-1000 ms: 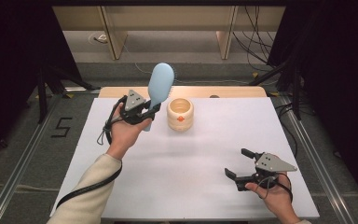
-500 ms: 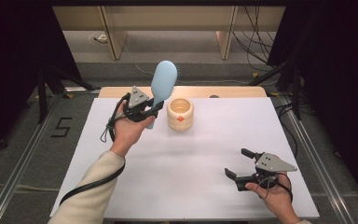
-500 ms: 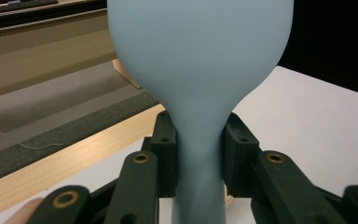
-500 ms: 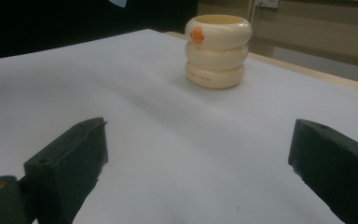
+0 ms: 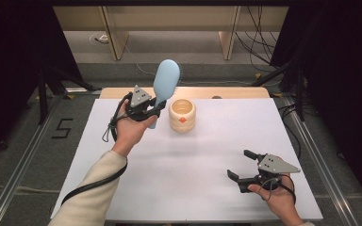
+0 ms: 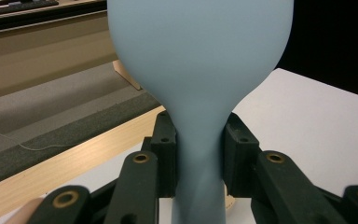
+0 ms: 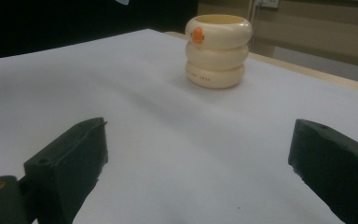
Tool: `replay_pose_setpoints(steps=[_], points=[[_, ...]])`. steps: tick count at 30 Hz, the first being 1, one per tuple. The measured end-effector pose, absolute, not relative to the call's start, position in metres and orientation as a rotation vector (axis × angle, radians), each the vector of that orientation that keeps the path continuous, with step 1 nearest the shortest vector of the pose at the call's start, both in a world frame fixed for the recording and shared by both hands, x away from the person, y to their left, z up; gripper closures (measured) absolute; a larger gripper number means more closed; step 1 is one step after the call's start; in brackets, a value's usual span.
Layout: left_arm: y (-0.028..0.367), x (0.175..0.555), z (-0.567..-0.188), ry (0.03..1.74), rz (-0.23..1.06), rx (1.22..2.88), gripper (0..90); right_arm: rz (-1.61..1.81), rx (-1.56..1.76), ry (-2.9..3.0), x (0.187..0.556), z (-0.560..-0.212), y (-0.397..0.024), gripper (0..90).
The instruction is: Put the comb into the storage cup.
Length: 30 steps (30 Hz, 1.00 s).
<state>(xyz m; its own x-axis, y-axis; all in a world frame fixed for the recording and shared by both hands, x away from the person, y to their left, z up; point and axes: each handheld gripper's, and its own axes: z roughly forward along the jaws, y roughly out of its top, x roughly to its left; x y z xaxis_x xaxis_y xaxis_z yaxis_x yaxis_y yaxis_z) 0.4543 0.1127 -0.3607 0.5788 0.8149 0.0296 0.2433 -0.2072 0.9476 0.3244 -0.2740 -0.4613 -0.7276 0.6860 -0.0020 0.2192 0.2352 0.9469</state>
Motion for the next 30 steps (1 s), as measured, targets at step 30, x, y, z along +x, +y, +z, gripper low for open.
replay_pose_setpoints(steps=[30], points=[[0.105,0.465,-0.358,0.87,0.667,1.741,69.5,1.499,0.834,2.097,0.324,-0.461,-0.274,5.5]])
